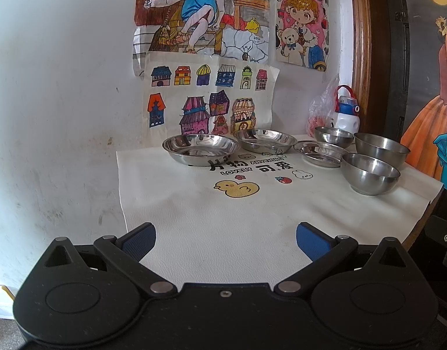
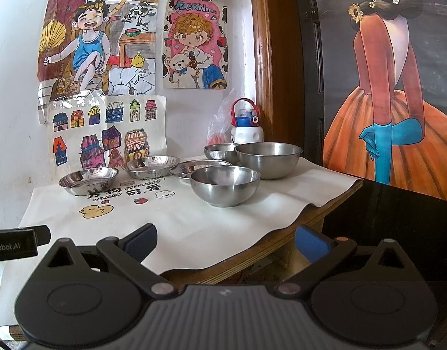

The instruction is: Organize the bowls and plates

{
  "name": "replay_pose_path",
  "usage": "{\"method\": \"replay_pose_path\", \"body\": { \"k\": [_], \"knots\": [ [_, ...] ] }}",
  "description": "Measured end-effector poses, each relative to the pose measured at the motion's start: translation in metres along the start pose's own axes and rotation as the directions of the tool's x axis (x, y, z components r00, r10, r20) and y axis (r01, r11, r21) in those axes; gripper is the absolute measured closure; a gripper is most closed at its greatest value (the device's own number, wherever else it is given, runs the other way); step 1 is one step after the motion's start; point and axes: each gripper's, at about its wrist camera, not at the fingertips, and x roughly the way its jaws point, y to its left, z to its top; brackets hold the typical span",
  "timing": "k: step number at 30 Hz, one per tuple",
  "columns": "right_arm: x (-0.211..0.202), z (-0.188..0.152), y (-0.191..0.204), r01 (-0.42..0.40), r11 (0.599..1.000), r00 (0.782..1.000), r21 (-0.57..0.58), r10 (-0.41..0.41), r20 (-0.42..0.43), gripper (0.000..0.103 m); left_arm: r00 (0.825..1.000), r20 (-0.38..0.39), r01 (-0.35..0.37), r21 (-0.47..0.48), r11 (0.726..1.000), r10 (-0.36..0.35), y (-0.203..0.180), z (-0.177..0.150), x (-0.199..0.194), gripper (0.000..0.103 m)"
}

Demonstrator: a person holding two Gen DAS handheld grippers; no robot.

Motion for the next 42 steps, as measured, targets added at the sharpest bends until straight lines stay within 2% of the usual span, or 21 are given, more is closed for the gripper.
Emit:
{"method": "replay_pose_path", "body": {
  "k": [25, 30, 36, 42],
  "knots": [
    [0.003, -0.005, 0.002, 0.0, 1.0, 1.0, -0.005, 0.0, -0.01, 0.0, 1.0, -0.001, -0.003, 0.002, 1.0, 0.003, 0.0, 0.0, 0.0, 0.001],
    [0.012, 0.001, 0.001, -0.009, 0.999, 1.0, -0.035, 0.008, -0.007, 0.0, 1.0, 0.01, -0.001, 0.037, 0.999, 0.001, 0.005, -0.001, 0.011, 0.001],
    [0.032, 0.017, -0.003, -0.053, 0.994, 0.998, -0.094, 0.051, -0.021, 0.0, 0.996, -0.081, 0.029, 0.018, 0.999, -0.028, 0.004, 0.023, 0.04, 0.001],
    [0.062, 0.044, 0.003, -0.133, 0.976, 0.991, -0.17, 0.128, -0.041, 0.0, 0.991, -0.127, 0.04, -0.003, 0.999, -0.04, 0.013, 0.054, 0.071, 0.001]
  ]
}}
